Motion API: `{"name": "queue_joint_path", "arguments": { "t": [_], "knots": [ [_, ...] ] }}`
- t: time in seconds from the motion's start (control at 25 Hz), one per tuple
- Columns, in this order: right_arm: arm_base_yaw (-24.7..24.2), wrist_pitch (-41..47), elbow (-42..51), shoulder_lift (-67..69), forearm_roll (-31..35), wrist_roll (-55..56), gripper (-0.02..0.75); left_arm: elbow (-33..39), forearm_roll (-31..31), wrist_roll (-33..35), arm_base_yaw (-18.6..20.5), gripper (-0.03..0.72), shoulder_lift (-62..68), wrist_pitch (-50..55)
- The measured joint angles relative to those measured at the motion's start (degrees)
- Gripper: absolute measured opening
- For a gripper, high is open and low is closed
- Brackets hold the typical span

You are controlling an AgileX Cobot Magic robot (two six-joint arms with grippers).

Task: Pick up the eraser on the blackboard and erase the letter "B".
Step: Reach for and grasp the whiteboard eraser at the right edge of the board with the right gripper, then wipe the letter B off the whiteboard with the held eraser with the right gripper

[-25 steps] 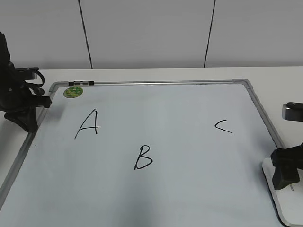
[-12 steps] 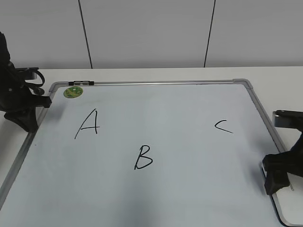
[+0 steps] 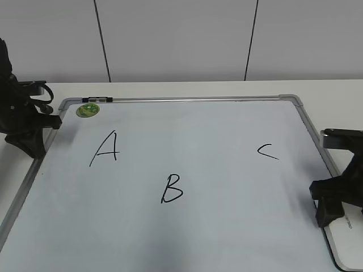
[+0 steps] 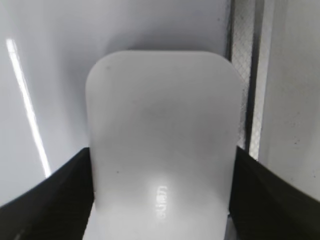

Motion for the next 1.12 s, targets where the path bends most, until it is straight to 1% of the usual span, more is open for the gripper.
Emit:
{"name": "queue_joint_path", "arguments": {
  "t": [0.12,0.24,0.76,0.92,1.12],
  "knots": [
    [0.0,0.0,0.0,0.0,-0.4,-0.1,0.540,0.0,0.0,0.0,0.0,0.023,0.0,0.1],
    [0.0,0.0,0.0,0.0,-0.6,-0.1,0.526,0.0,0.0,0.0,0.0,0.023,0.0,0.1],
    [0.0,0.6,-0.3,0.0,-0.2,-0.2,0.521,0.0,-0.4,0.0,0.1,0.023,0.0,0.1],
    [0.5,6.6,-4.3,0.5,1.3,-2.6,0.521,0.0,-0.5,0.0,0.1,0.023,0.0,0.1],
    [4.5,14.5,-14.1,1.2,1.5,-3.7,0.521,0.0,-0.5,0.0,0.1,0.023,0.0,0.1]
  ]
}}
